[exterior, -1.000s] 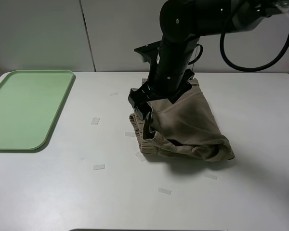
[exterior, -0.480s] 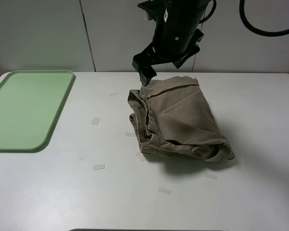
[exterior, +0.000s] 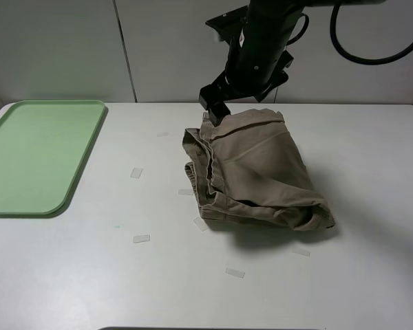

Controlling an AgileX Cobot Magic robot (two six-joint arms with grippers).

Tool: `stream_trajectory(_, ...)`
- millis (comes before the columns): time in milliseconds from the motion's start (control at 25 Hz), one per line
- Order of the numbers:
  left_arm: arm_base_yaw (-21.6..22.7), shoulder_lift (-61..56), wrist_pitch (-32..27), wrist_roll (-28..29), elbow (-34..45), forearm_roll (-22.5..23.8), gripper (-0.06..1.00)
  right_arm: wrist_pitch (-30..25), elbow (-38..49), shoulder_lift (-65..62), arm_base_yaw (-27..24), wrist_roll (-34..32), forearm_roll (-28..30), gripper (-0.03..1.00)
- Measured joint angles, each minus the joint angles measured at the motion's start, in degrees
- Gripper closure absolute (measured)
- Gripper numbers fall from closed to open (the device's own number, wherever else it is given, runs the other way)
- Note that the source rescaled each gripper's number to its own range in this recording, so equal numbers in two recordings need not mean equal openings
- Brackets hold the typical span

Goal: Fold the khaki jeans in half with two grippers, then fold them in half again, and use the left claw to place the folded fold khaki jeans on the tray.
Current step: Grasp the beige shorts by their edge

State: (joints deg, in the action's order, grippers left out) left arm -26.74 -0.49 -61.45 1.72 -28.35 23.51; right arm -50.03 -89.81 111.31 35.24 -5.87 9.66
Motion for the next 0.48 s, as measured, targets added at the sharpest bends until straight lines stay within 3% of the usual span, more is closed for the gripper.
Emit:
stream_trajectory(160, 0.00, 0.00, -0.02, 0.00, 0.00, 0.20, -0.05, -0.12, 0.37, 1.11, -2.28, 0.00, 2.22, -0.03)
stream_trajectory(480, 0.00, 0.00, -0.02, 0.00, 0.00, 0.40, -0.05, -4.82, 1.19, 0.22, -12.44, 0.00, 3.96, -0.03)
